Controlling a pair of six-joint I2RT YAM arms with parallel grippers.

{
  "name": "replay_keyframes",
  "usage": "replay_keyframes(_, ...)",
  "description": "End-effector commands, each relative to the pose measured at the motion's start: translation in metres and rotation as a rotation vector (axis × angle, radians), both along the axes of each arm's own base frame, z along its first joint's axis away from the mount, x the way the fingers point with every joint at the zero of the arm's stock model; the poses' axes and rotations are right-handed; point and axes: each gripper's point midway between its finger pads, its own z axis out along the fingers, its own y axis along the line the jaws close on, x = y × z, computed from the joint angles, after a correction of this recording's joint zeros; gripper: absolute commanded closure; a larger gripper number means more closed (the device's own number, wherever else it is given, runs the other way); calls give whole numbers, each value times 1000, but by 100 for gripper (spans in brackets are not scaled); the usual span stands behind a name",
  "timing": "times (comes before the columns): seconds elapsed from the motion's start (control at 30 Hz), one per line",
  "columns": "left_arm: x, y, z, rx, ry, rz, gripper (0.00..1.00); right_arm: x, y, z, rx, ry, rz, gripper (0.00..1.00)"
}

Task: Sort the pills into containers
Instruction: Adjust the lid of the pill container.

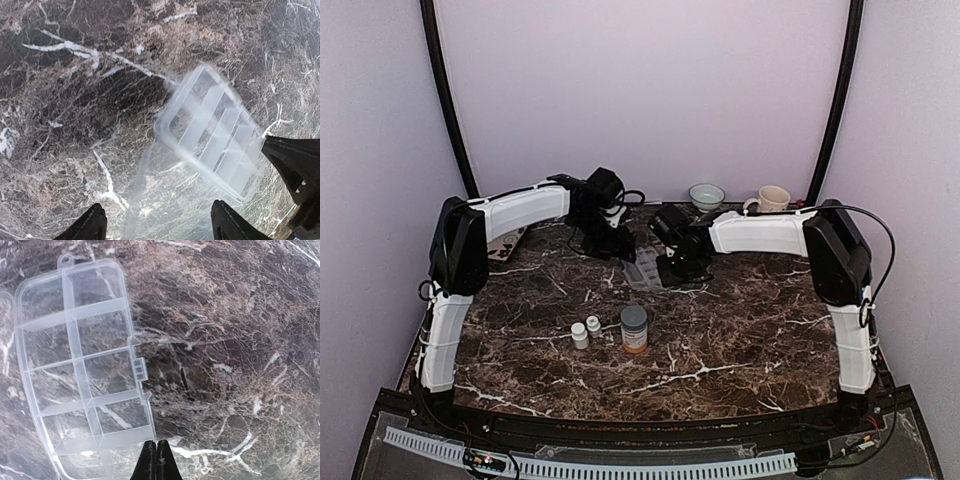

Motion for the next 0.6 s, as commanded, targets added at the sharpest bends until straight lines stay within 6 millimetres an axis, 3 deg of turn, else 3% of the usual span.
replay_keyframes(0.0,-11,5,16,-6,0,-7,26,13,9,3,92,-23,-40,100)
replay_keyframes(0.57,-13,22,-22,70,-7,9,25,14,25,-11,219,67,-74,100)
